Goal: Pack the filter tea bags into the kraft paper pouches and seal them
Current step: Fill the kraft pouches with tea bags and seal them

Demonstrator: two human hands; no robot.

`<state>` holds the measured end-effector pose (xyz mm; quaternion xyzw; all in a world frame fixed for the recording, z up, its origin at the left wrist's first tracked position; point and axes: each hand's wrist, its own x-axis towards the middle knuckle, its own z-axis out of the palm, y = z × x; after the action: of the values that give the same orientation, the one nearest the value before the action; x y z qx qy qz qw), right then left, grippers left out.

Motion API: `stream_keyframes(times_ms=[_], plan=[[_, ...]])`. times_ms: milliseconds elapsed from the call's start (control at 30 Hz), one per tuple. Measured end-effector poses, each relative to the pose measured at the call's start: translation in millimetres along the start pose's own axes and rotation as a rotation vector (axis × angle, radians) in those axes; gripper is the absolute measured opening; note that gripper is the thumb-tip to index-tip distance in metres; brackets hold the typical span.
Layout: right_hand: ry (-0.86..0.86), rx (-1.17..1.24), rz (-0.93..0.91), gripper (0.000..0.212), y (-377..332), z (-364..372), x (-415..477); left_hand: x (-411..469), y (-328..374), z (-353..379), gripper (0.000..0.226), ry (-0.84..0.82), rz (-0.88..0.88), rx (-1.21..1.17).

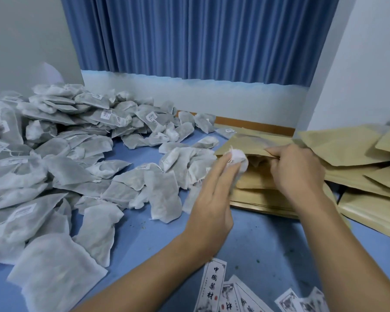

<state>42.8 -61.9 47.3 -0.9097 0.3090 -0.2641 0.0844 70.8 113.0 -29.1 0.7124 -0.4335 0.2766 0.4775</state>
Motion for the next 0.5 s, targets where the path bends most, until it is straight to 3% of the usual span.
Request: stream_keyframes(times_ms=[100, 167, 233, 300, 400, 500], plan=[[-0.037, 0.059, -0.004, 0.039, 1.0, -3.6, 3.1, 9.5, 5.3, 19.0, 0.055, -0.032, 0.13, -0.041], [-0.058, 0.098, -0.029, 0.039, 0.0, -5.0, 3.4, 26.4, 4.0, 33.2, 0.033, -0.154, 0.043, -0.032], [-0.075, 0.077, -0.071, 0.036, -2.4, -6.5, 1.5, 57.3, -3.0, 52.3, 0.016, -0.35, -0.115, 0.148], [-0.052, 0.013, -0.086, 0.031, -1.4, -10.5, 2.9, 94.6, -13.0, 70.4, 0.017, -0.464, -0.244, 0.252], [-0.059, 0.074, -0.057, 0.021, 5.0, -17.8, 8.7, 124.2, -29.2, 91.6, 0.02, -0.53, -0.331, 0.184], [-0.064, 0.091, -0.038, 0.026, 7.1, -16.6, 8.4, 111.3, -31.7, 103.3, 0.029, -0.542, -0.221, 0.233]])
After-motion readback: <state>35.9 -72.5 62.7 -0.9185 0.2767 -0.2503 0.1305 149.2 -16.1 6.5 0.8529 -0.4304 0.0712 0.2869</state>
